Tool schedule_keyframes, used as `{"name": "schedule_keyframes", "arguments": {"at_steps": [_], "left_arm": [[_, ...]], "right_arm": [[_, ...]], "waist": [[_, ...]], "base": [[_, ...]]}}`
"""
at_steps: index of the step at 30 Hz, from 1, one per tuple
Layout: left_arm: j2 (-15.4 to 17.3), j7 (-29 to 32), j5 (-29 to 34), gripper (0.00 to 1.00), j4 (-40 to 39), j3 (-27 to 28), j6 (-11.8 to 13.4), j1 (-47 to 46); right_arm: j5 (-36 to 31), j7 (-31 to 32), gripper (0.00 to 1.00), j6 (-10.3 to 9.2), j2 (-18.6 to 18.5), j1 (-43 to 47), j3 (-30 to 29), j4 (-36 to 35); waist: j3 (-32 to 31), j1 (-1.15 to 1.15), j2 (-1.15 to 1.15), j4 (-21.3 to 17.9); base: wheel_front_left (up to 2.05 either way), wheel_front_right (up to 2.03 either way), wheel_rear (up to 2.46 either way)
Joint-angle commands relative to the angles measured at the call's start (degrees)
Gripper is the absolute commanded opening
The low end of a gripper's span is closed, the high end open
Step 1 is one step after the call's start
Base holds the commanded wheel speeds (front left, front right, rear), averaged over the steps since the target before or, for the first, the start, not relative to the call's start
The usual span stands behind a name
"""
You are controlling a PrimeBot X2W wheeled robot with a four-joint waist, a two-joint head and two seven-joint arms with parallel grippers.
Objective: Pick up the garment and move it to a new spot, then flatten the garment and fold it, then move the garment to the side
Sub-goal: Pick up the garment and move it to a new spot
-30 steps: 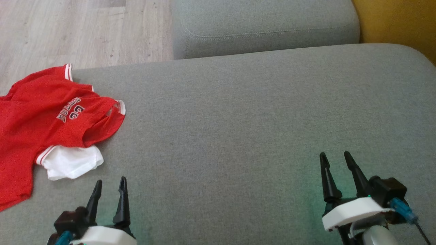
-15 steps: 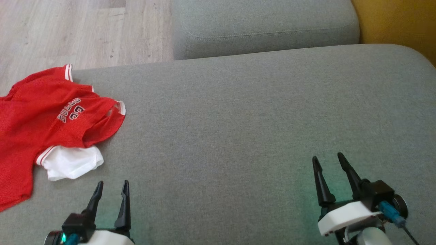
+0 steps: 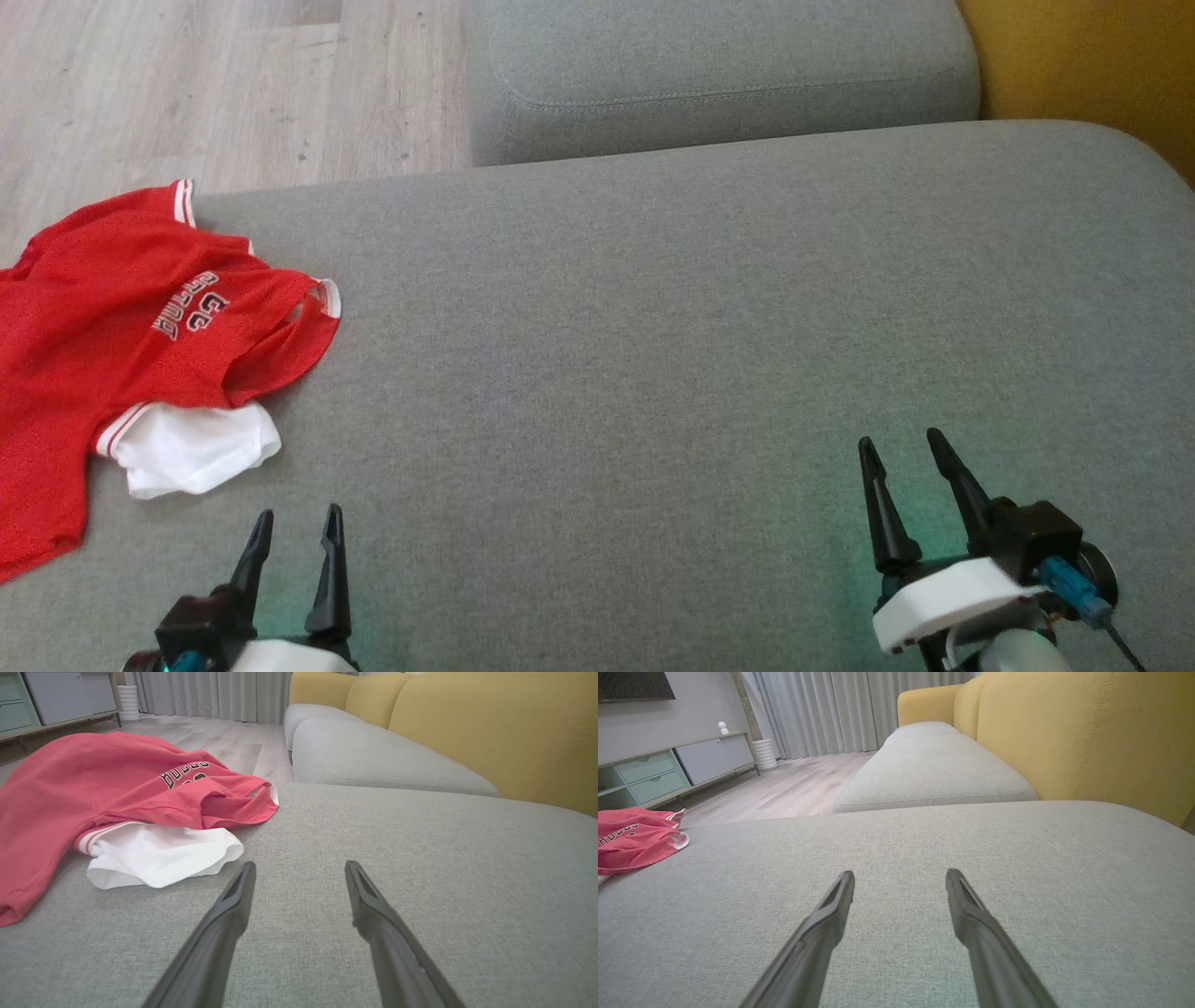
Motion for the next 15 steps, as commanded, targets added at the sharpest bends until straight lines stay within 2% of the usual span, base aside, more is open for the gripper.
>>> {"name": "schedule_keyframes", "arguments": {"at_steps": [1, 10, 15], "left_arm": [[0.7, -0.7, -0.6, 1.0, -1.2, 2.0, 0.1, -1.1], [1.0, -0.7, -1.4, 1.0, -0.9, 1.0, 0.1, -1.4], [1.1, -0.7, -1.6, 1.0, -0.8, -0.1, 0.1, -1.9]], "right_arm": [[0.3, -0.8, 1.0, -0.04, -0.4, -1.5, 1.1, -1.3], [0.1, -0.8, 1.0, -0.04, -0.4, -1.4, 0.8, -1.0], [-0.8, -0.8, 1.0, -0.04, -0.4, -0.5, 0.3, -1.6]], "waist": [[0.1, 0.0, 0.0, 0.0], [0.1, 0.0, 0.0, 0.4], [-0.3, 0.0, 0.0, 4.1]], "base": [[0.0, 0.0, 0.0], [0.0, 0.0, 0.0], [0.0, 0.0, 0.0]]}}
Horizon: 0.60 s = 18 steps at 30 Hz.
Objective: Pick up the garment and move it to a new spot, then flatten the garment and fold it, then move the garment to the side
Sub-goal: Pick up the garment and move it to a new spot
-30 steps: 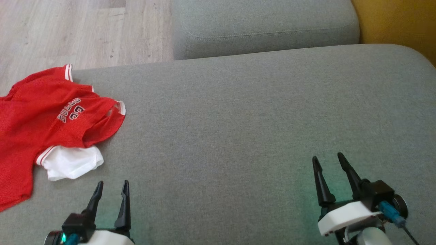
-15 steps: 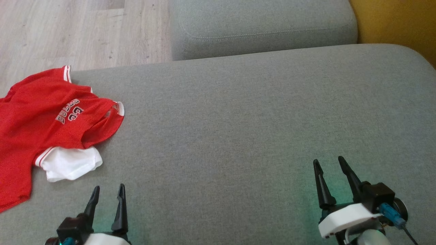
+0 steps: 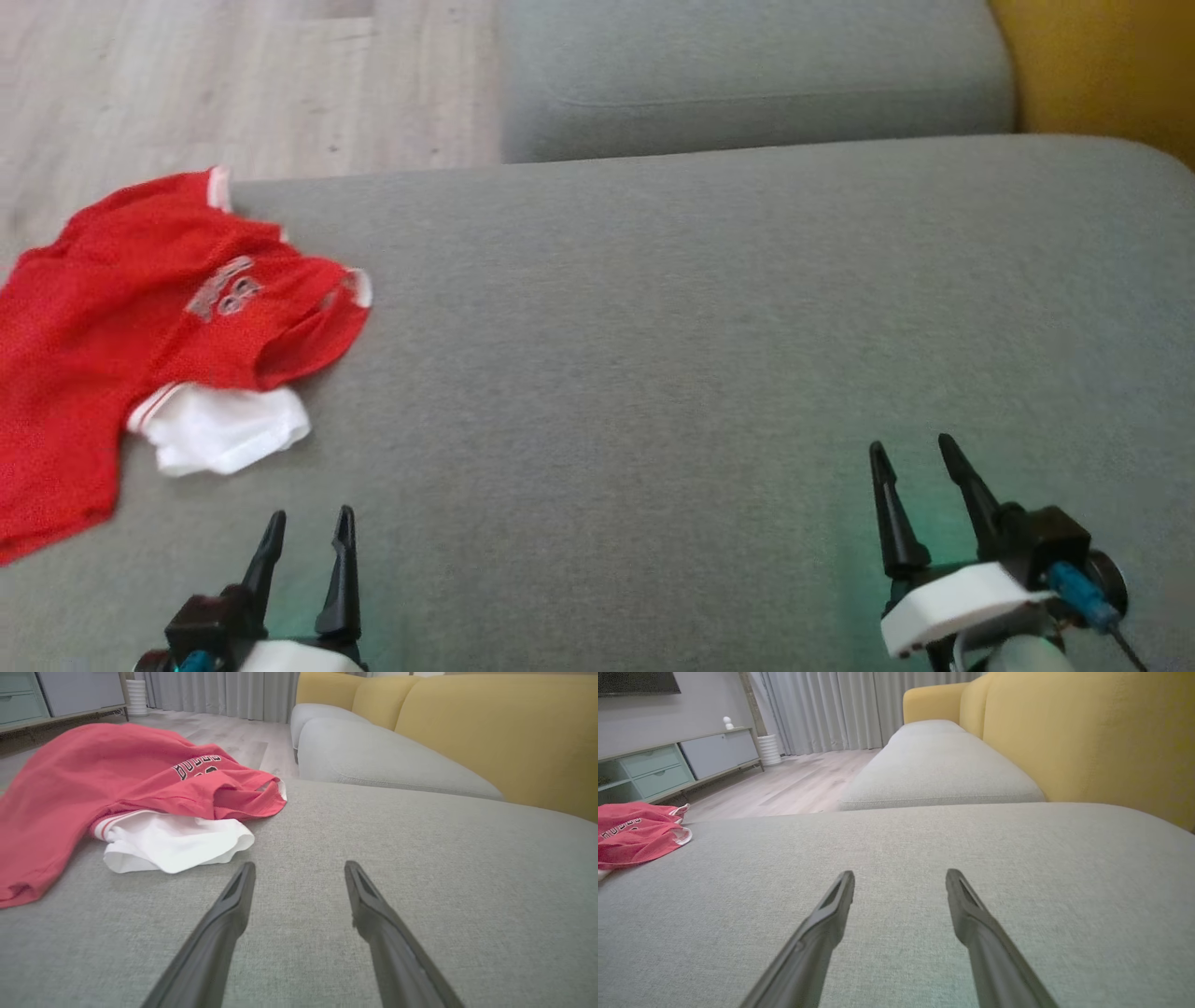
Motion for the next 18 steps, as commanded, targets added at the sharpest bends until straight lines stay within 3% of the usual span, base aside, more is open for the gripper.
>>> {"name": "schedule_keyframes", "arguments": {"at_steps": [1, 11, 18], "left_arm": [[0.9, -0.7, -0.1, 1.0, -1.2, 1.5, 0.1, -1.8], [2.2, -0.7, -0.2, 1.0, -0.6, 2.1, 0.1, 0.1], [2.6, -0.7, -0.9, 1.0, -2.0, 2.9, 0.1, -0.5]], "right_arm": [[-0.3, -0.8, 1.0, -0.04, -0.4, -0.6, 1.7, -1.7], [0.7, -0.8, 1.0, -0.04, -0.4, -1.8, 5.7, -1.5], [0.4, -0.8, 1.0, -0.04, -0.4, -3.1, 7.4, -1.5]], "waist": [[-0.5, 0.0, 0.0, 2.6], [-1.4, 0.0, 0.0, 14.7], [0.3, 0.0, 0.0, 16.7]], "base": [[0.0, 0.0, 0.0], [0.0, 0.0, 0.0], [0.0, 0.0, 0.0]]}}
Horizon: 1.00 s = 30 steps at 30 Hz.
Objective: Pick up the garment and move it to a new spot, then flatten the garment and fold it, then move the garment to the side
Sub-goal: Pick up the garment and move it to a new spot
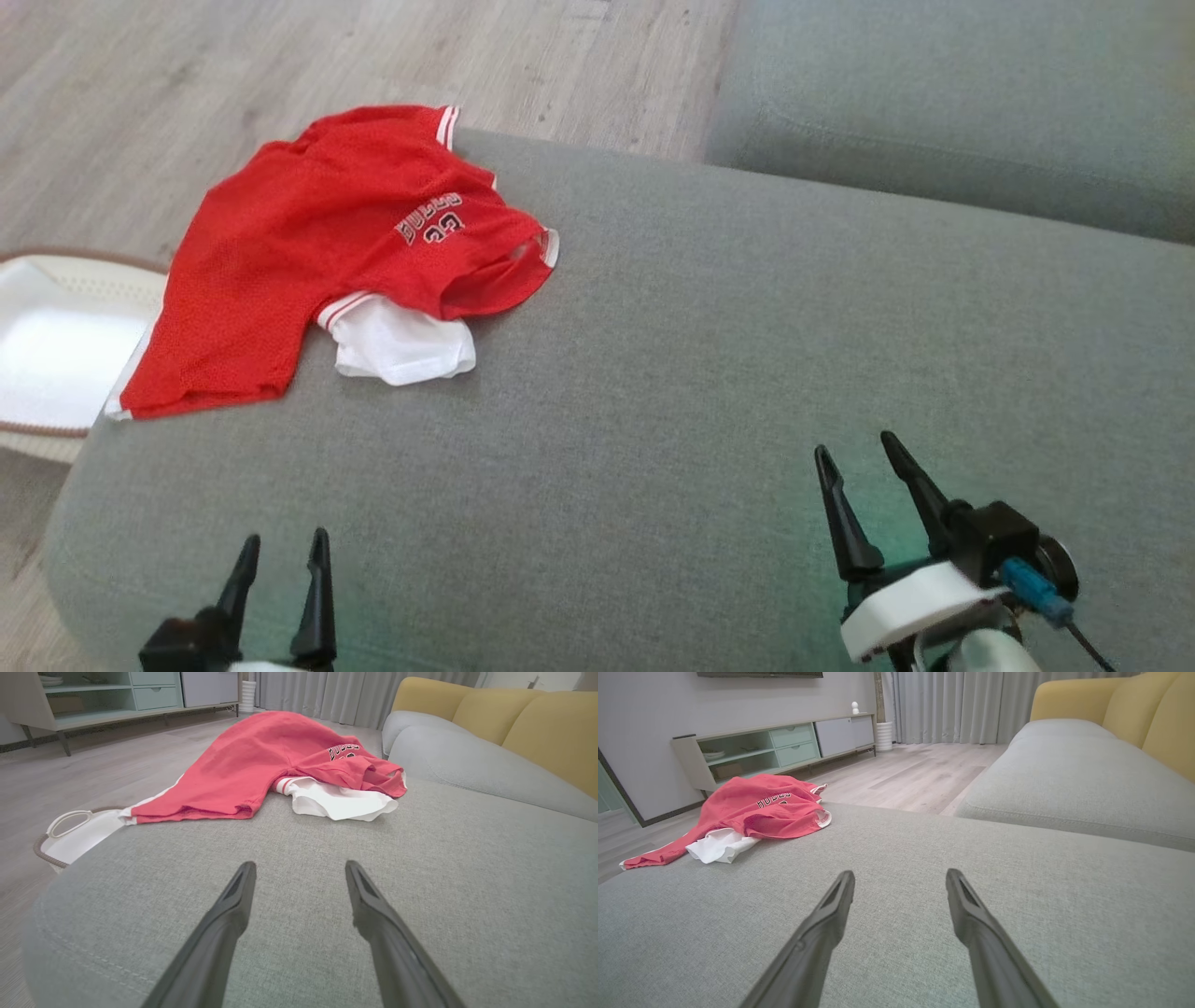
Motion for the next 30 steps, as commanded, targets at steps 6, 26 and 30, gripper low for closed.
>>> {"name": "schedule_keyframes", "arguments": {"at_steps": [6, 26, 30], "left_arm": [[3.6, -0.4, -3.4, 1.0, -4.0, 2.7, 0.1, -9.8], [20.2, 10.5, -8.1, 1.0, 20.5, -8.9, 0.1, -56.5], [21.0, 11.3, -9.5, 1.0, 27.2, -12.2, 0.1, -60.8]], "right_arm": [[-3.2, -0.8, 1.0, -0.04, -0.6, -5.3, 1.2, -2.7], [-7.6, 4.7, 1.0, -0.04, -11.4, -8.0, -3.3, -21.6], [-7.7, 6.5, 1.0, -0.04, -11.5, -5.4, -3.6, -26.9]], "waist": [[7.3, 0.01, 0.0, -1.6], [33.4, 0.01, 0.0, -5.2], [35.1, 0.01, 0.0, -6.4]], "base": [[0.0, 0.0, 0.0], [0.0, 0.0, 0.0], [0.0, 0.0, 0.0]]}}
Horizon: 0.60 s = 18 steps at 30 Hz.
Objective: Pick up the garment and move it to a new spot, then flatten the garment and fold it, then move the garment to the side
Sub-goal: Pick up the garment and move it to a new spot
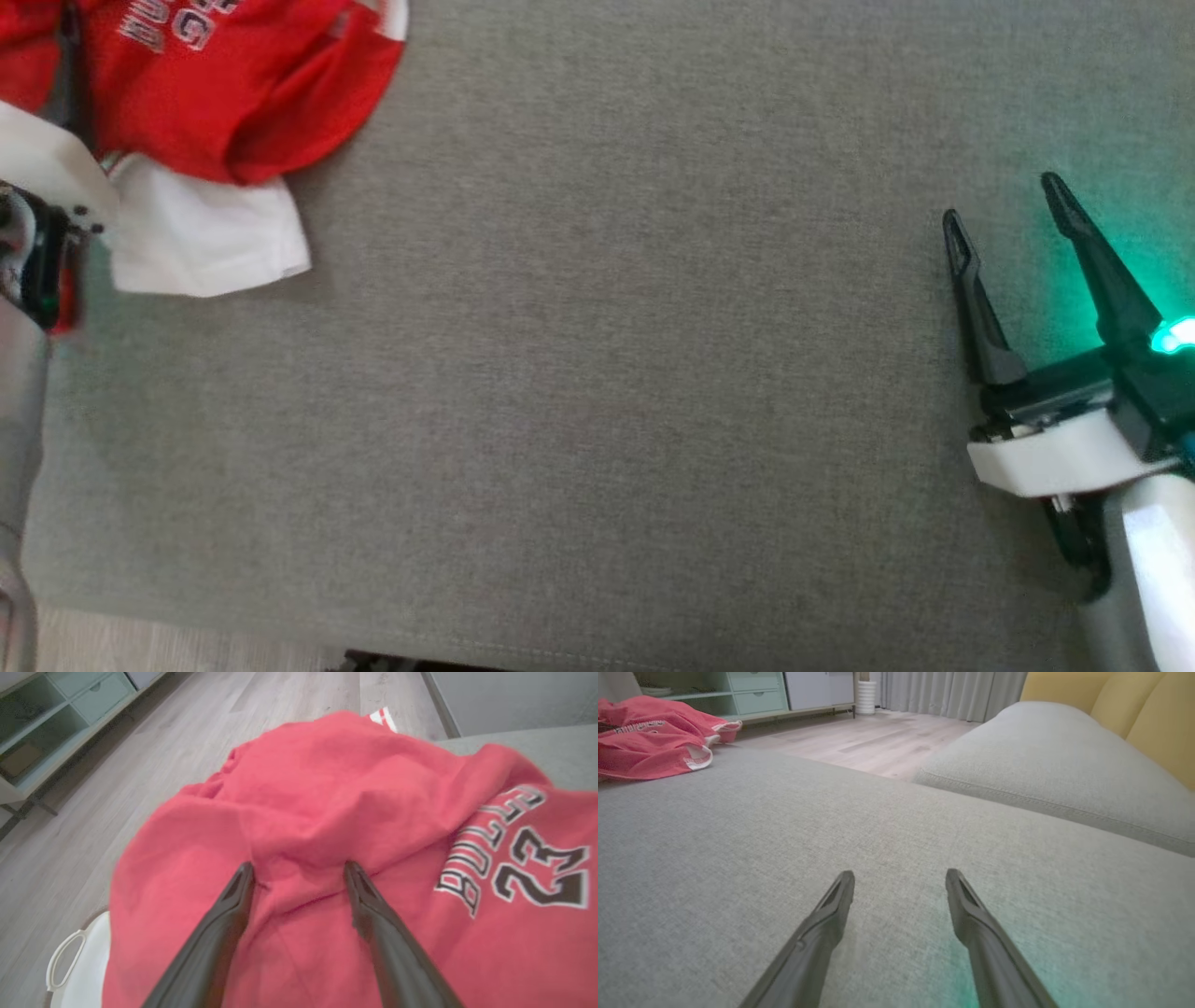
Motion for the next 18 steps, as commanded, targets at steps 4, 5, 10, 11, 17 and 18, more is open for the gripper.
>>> {"name": "schedule_keyframes", "arguments": {"at_steps": [4, 5, 10, 11, 17, 18], "left_arm": [[4.3, 0.5, -1.1, 1.0, 4.2, -2.0, 0.1, -5.0], [4.0, 0.5, -1.8, 0.68, 5.1, -2.6, 0.1, -5.5], [4.6, -0.1, -5.3, 0.0, 7.2, -7.6, 0.1, -6.1], [5.3, -1.2, -6.0, 0.0, 7.2, -7.9, 0.1, -6.2], [9.0, -8.8, -7.8, 0.0, 5.8, -9.1, 0.1, -7.1], [9.5, -9.5, -7.7, 0.0, 4.9, -9.5, 0.1, -7.3]], "right_arm": [[-0.1, 1.8, 1.0, -0.04, -0.4, 4.6, 0.6, -4.3], [-0.2, 2.0, 1.0, -0.04, -0.4, 4.8, 0.5, -4.7], [0.1, 1.3, 1.0, -0.04, 0.8, 5.3, 0.5, -4.1], [0.2, 0.9, 1.0, -0.04, 1.1, 5.2, 0.7, -3.5], [1.5, -2.0, 1.0, -0.04, 3.5, 5.1, 2.1, 1.8], [1.8, -2.6, 1.0, -0.04, 4.0, 5.3, 2.3, 2.8]], "waist": [[2.7, -0.01, 0.0, -1.9], [2.7, -0.01, 0.0, -2.0], [0.2, -0.01, 0.0, -2.9], [-0.6, -0.01, 0.0, -3.1], [-7.8, -0.01, 0.0, -4.5], [-9.2, -0.01, 0.0, -4.7]], "base": [[0.0, 0.0, 0.0], [0.0, 0.0, 0.0], [0.0, 0.0, 0.0], [0.0, 0.0, 0.0], [0.0, 0.0, 0.0], [0.0, 0.0, 0.0]]}}
